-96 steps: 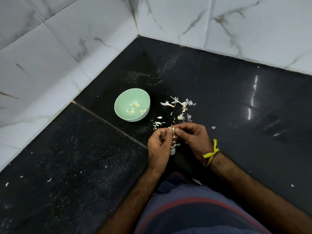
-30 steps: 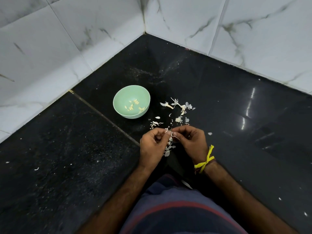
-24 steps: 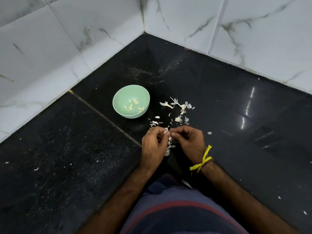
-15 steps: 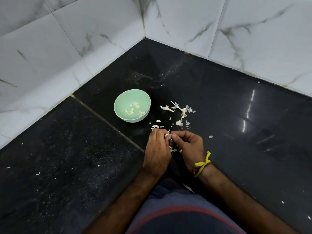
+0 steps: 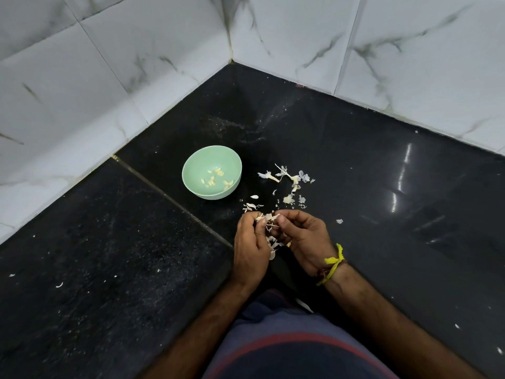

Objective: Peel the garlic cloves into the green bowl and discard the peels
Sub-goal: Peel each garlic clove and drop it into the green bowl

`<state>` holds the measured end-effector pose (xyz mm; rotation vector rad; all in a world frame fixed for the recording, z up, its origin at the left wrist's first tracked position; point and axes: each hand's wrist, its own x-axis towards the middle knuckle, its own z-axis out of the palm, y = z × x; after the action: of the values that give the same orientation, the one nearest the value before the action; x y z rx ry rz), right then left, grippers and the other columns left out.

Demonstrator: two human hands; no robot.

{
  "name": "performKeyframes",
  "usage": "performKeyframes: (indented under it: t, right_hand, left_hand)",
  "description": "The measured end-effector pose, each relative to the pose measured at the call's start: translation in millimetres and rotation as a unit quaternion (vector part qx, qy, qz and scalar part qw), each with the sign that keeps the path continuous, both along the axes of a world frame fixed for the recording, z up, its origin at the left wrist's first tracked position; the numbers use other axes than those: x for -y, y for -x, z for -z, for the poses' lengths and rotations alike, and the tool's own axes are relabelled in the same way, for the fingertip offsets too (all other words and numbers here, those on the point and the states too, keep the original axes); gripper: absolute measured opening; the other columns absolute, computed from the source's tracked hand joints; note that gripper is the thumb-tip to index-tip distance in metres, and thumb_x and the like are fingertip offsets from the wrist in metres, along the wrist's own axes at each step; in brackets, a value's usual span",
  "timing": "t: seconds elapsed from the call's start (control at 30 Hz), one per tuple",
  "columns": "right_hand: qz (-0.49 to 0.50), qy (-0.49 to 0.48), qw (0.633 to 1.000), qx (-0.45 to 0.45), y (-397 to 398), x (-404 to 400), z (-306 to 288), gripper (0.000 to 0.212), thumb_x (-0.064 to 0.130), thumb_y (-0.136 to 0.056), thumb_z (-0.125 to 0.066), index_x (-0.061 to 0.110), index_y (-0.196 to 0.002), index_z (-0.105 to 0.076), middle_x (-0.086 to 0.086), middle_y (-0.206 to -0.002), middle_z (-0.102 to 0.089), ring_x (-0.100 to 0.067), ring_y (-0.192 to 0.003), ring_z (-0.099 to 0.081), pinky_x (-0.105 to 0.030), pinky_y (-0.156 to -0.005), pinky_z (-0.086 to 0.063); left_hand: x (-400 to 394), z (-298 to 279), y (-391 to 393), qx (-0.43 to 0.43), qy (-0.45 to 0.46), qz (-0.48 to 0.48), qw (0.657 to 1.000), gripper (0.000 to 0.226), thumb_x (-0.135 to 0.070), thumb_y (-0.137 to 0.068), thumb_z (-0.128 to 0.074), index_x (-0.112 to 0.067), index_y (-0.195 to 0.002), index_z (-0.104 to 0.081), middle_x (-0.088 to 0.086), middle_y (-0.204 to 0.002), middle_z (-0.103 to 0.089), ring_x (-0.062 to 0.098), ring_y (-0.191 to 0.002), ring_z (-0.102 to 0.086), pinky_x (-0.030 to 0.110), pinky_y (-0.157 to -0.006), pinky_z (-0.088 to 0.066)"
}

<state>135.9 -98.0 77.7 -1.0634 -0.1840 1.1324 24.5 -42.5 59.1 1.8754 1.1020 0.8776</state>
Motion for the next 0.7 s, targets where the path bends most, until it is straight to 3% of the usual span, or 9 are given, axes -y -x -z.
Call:
performKeyframes:
  t: [0.13,0.23,0.4,0.5,0.6,0.7]
  right_hand:
    - [0.006,-0.001,1.0,0.006,-5.4,1.5,-0.3,0.015,0.0,-0.082,-0.067,-0.005,-0.097,-0.069,-0.019,-0.088,-0.071,-0.023,-0.077,-0.068,-0.026,-0.068,-0.058]
    - [-0.002,0.003,0.996,0.089,-5.4,4.4,-0.8,0.017,0.004,-0.079,-0.072,-0.002,-0.095,-0.072,-0.018,-0.086,-0.073,-0.021,-0.074,-0.07,-0.029,-0.071,-0.058]
    - [-0.018,0.015,0.959,0.282,-6.9,6.6,-1.1,0.011,-0.001,-0.084,-0.071,-0.001,-0.094,-0.075,-0.012,-0.086,-0.076,-0.026,-0.082,-0.073,-0.038,-0.078,-0.06]
    - [-0.029,0.018,0.94,0.34,-8.6,8.9,-1.3,0.012,0.001,-0.084,-0.072,0.004,-0.094,-0.076,-0.004,-0.088,-0.077,-0.02,-0.086,-0.074,-0.039,-0.08,-0.06]
    - [-0.03,0.029,0.933,0.357,-9.1,9.2,-0.5,0.014,0.002,-0.082,-0.075,0.005,-0.095,-0.076,-0.002,-0.088,-0.076,-0.018,-0.087,-0.073,-0.039,-0.08,-0.06]
    - [-0.027,0.034,0.946,0.323,-9.6,8.8,0.2,0.011,0.003,-0.08,-0.076,0.003,-0.092,-0.075,-0.008,-0.085,-0.076,-0.025,-0.084,-0.073,-0.044,-0.079,-0.06]
  left_hand:
    - [-2.3,4.3,0.3,0.023,0.024,-0.002,0.999,0.022,-0.027,-0.1,-0.048,-0.01,-0.103,-0.06,0.001,-0.097,-0.063,0.008,-0.09,-0.058,0.03,-0.083,-0.049]
    - [-4.8,1.8,2.0,0.056,0.05,0.006,0.997,0.019,-0.034,-0.099,-0.055,-0.019,-0.104,-0.065,-0.002,-0.097,-0.069,0.018,-0.092,-0.067,0.045,-0.083,-0.056]
    - [-7.9,-4.5,3.7,0.098,0.132,0.033,0.986,0.019,-0.029,-0.089,-0.071,-0.018,-0.103,-0.075,0.002,-0.094,-0.076,0.02,-0.087,-0.073,0.043,-0.082,-0.06]
    - [-10.9,-5.4,4.6,0.131,0.198,0.047,0.97,0.013,-0.009,-0.089,-0.075,-0.006,-0.102,-0.076,0.007,-0.089,-0.078,0.019,-0.082,-0.073,0.033,-0.079,-0.058]
    - [-14.6,-6.9,6.2,0.132,0.214,0.058,0.966,0.013,-0.004,-0.087,-0.076,-0.001,-0.1,-0.076,0.01,-0.086,-0.078,0.016,-0.077,-0.071,0.027,-0.076,-0.057]
    - [-17.7,-7.7,8.0,0.115,0.191,0.075,0.972,0.011,-0.004,-0.086,-0.078,-0.004,-0.096,-0.076,0.008,-0.085,-0.077,0.018,-0.077,-0.071,0.03,-0.076,-0.059]
